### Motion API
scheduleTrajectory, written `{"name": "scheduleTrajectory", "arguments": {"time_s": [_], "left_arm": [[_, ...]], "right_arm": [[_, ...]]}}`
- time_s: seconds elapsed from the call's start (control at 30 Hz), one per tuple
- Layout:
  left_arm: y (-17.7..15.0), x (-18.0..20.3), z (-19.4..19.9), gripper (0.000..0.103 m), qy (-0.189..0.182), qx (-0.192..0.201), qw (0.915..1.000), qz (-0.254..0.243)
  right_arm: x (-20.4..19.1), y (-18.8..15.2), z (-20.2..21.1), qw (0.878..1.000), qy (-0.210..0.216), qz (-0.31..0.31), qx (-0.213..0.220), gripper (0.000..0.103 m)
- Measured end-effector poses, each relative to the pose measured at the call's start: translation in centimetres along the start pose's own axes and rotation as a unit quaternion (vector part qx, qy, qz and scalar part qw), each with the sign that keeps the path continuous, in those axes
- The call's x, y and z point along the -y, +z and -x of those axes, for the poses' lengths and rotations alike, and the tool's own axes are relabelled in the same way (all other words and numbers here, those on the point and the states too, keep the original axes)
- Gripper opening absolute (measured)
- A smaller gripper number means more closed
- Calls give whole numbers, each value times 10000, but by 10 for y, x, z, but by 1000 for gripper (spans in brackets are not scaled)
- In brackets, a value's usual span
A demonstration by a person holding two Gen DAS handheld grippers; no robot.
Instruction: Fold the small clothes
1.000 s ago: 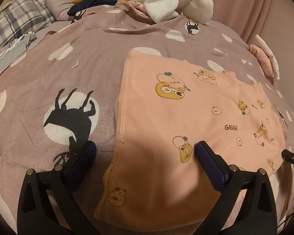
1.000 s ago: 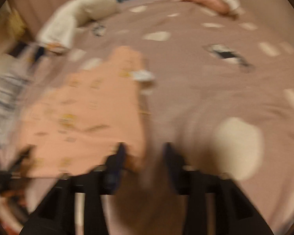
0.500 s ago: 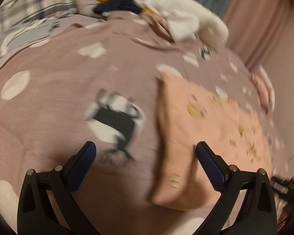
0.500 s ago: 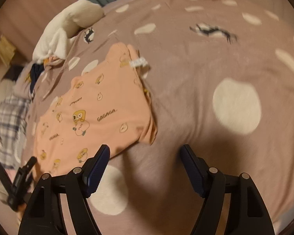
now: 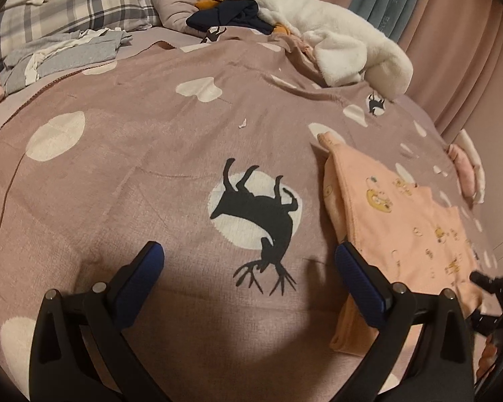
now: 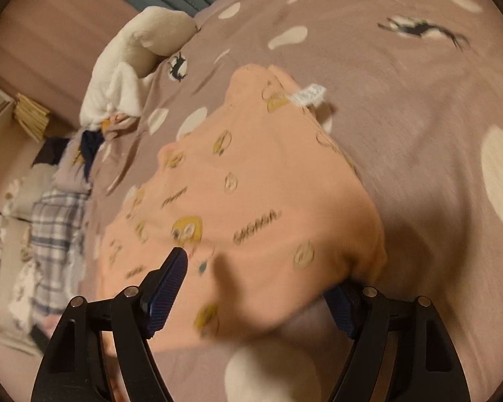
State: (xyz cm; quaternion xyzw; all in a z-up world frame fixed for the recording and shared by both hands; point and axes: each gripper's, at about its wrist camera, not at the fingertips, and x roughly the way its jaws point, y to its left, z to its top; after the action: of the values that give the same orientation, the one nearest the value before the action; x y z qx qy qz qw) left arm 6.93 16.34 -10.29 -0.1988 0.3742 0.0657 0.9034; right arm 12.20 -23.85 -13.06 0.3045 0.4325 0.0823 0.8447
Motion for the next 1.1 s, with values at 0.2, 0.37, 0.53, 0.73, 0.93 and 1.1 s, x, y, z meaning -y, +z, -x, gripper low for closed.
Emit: {"name": "scheduleTrajectory", "arguments": {"time_s": [0.2, 0.37, 0.53, 0.73, 0.93, 1.1], "left_arm": [[-1, 2, -6, 103, 179, -64, 9998, -116], [-1, 0, -5, 103, 173, -67, 9998, -108], [-1, 0, -4, 102, 171, -78, 9998, -102], [-2, -4, -3, 103, 0, -15, 10000, 28], [-2, -7, 1, 103, -95, -24, 9999, 62], [-3, -3, 1, 103, 4, -79, 9999, -79]], "right_arm": [[-3, 7, 1, 9980, -309, -181, 517, 67], [-10, 9, 1, 9941, -839, 164, 668, 15], [-47, 4, 16, 9857, -795, 1021, 1078, 12], [-103, -1, 16, 9759, -364, 1899, 1009, 11], [-143, -14, 1, 9682, -96, 2359, 833, 11], [-159, -29, -12, 9637, -36, 2596, 624, 11]]}}
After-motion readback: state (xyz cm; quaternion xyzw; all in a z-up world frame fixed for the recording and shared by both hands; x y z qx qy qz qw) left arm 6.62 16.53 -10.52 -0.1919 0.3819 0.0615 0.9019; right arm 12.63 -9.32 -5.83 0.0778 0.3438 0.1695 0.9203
